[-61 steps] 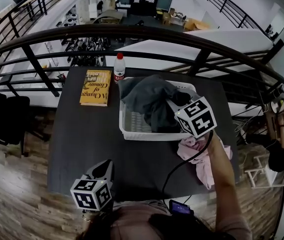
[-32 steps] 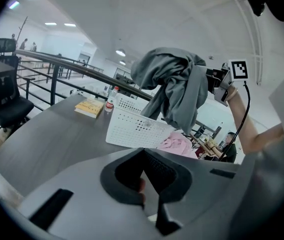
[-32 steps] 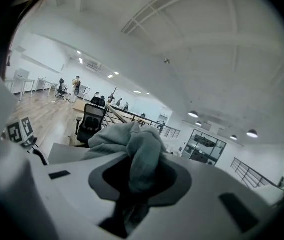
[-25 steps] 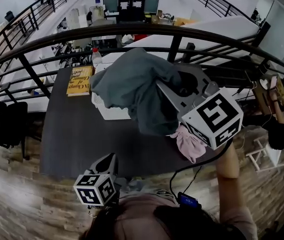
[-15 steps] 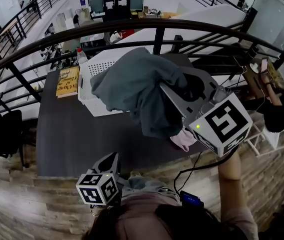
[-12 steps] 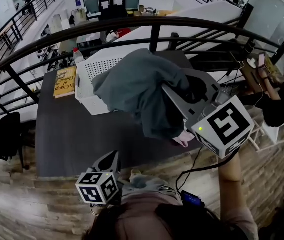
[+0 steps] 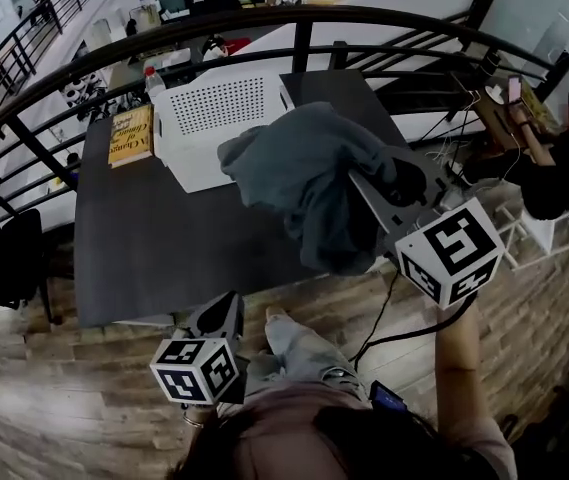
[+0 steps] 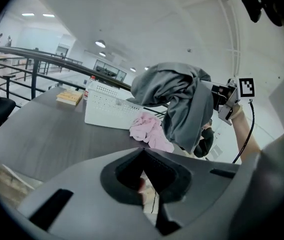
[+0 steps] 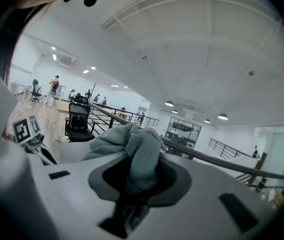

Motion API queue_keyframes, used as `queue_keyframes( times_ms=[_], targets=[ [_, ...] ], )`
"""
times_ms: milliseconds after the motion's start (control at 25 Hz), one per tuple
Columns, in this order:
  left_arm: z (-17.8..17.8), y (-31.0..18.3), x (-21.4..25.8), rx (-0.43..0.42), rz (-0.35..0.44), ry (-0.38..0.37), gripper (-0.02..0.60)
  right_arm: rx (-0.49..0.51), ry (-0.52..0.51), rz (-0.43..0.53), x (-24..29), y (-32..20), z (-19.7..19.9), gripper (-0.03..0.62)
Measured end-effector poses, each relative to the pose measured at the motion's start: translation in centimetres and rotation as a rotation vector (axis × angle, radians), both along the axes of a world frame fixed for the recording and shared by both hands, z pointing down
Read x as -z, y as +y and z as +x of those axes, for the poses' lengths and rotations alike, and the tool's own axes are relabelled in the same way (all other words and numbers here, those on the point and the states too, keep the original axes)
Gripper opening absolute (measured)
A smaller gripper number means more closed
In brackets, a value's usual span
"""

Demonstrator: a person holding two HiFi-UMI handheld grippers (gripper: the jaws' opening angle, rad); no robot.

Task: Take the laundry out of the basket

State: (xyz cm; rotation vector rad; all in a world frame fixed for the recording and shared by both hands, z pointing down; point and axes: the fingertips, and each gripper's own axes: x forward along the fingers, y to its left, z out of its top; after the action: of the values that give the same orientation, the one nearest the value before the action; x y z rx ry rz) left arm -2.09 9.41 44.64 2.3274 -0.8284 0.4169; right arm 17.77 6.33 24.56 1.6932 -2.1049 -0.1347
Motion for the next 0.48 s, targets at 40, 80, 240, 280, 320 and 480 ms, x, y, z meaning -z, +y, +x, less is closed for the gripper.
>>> queue_keyframes(
  times_ms=[40,80,240,280,320,480],
  targets=[
    [-0.5,0.6,-0.2,-0.001,-0.003,-0.004,-0.003,-0.011,-0.006,-0.008,-0.6,0.5,-0.1,0.094],
    [-0.9,1.2,-0.4,-0.002,-0.006,-0.008,-0.003,-0.021,-0.012,-0.015,-1.1,1.0,-0.2,0.094],
    [-2.6,2.9,-1.3,-0.002,-0.018,-0.021,-0.003,-0.051,-0.036,-0.039,-3.0,2.8,-0.7,0.094],
    [-3.0,3.2,-1.5,-0.001,-0.02,-0.022,-0.003,-0.055,-0.04,-0.045,-3.4,3.2,-0.9,0.094],
    [-3.2,3.6,-1.6,0.0,-0.021,-0.023,-0.003,-0.059,-0.043,-0.051,-3.7,3.6,-1.0,0.094],
    [-3.8,5.2,-1.7,-0.007,-0.022,-0.023,-0.003,-0.07,-0.05,-0.071,-4.6,5.2,-1.4,0.094]
  ],
)
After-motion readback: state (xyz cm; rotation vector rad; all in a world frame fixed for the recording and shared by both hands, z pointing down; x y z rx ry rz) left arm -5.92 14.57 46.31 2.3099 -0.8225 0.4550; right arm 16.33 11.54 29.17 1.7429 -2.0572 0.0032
